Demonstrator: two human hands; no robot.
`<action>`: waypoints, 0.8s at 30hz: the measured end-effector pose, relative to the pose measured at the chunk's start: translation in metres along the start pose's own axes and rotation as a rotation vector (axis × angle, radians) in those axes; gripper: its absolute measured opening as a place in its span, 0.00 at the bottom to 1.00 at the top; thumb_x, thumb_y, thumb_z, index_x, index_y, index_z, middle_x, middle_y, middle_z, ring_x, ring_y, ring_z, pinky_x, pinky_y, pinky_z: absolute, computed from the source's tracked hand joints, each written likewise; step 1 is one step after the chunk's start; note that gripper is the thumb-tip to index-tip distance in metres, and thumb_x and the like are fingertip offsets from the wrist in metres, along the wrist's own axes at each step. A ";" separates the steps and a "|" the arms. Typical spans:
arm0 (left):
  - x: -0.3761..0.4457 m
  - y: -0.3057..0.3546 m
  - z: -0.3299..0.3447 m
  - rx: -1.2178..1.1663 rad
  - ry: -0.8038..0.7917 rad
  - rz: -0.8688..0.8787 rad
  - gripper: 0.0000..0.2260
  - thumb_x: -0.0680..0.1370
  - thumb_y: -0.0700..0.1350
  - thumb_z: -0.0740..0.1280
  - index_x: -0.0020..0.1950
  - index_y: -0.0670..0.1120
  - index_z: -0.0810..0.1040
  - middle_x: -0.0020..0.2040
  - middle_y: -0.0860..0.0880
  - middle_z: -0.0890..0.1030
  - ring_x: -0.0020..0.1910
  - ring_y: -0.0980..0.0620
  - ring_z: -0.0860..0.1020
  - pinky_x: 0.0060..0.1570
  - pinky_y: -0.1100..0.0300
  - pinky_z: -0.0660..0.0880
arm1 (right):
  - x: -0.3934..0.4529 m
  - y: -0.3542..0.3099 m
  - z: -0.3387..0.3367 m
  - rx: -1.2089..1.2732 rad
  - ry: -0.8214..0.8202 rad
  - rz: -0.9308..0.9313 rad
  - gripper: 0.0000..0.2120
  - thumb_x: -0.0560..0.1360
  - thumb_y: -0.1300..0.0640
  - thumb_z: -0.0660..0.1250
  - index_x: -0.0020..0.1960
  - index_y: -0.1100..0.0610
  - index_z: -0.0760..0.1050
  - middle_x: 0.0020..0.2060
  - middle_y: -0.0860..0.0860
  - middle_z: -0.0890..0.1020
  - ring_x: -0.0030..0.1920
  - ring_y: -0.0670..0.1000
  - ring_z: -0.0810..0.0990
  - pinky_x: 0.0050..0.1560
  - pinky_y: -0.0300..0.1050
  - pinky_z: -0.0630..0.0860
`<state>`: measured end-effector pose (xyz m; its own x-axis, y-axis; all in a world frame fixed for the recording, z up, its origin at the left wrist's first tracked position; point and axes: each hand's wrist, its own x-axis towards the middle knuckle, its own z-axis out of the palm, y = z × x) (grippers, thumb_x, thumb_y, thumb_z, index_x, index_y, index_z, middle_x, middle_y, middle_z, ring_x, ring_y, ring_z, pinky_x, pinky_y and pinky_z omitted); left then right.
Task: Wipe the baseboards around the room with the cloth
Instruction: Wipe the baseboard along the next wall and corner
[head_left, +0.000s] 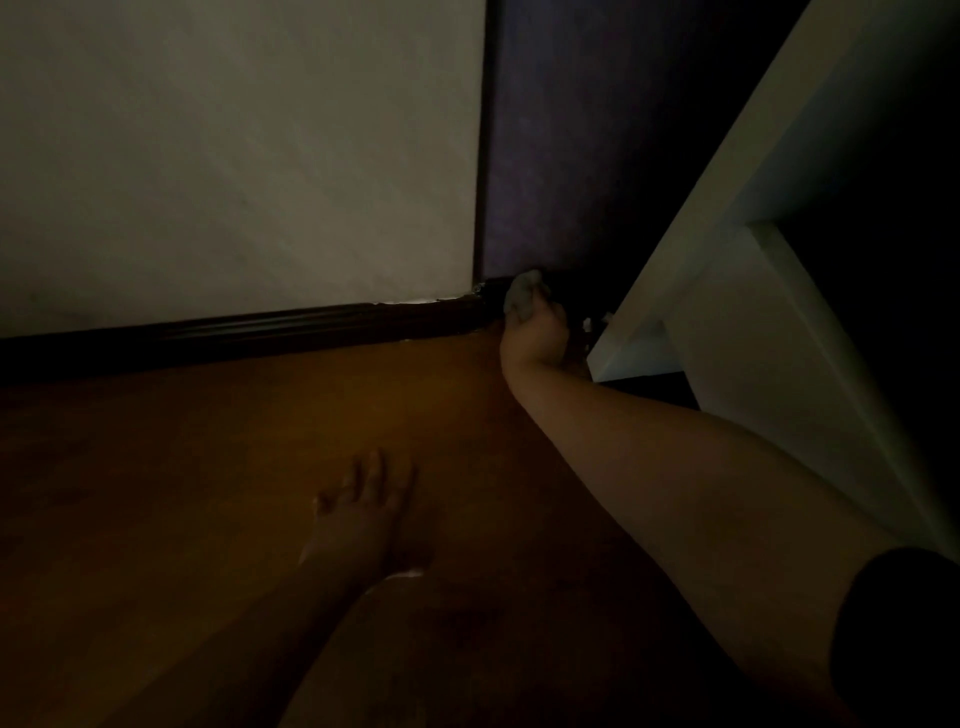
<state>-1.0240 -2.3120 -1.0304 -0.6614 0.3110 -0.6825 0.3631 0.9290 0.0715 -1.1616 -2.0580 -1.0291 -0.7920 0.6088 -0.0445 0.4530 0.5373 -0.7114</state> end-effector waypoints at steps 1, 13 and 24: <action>0.000 0.001 -0.002 -0.004 -0.018 -0.001 0.58 0.66 0.72 0.69 0.73 0.61 0.25 0.71 0.46 0.23 0.76 0.38 0.32 0.72 0.29 0.50 | -0.007 -0.003 0.003 -0.005 -0.016 -0.074 0.22 0.80 0.54 0.62 0.74 0.52 0.68 0.66 0.59 0.74 0.64 0.59 0.74 0.64 0.46 0.67; 0.005 -0.001 0.004 0.070 0.070 0.014 0.57 0.66 0.75 0.67 0.71 0.60 0.23 0.77 0.45 0.29 0.78 0.38 0.35 0.73 0.32 0.52 | -0.011 0.004 -0.025 0.044 0.140 0.011 0.22 0.80 0.57 0.61 0.74 0.54 0.65 0.68 0.59 0.71 0.67 0.59 0.70 0.68 0.56 0.67; 0.012 -0.004 0.011 0.044 0.072 0.024 0.57 0.67 0.73 0.68 0.72 0.61 0.24 0.76 0.45 0.28 0.77 0.37 0.35 0.73 0.31 0.53 | 0.014 -0.019 -0.018 0.044 0.191 0.096 0.20 0.80 0.57 0.62 0.71 0.57 0.70 0.67 0.60 0.72 0.64 0.61 0.73 0.66 0.52 0.68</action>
<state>-1.0262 -2.3137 -1.0467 -0.6970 0.3487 -0.6265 0.4075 0.9116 0.0541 -1.1742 -2.0490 -1.0038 -0.6527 0.7575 0.0170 0.5009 0.4483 -0.7404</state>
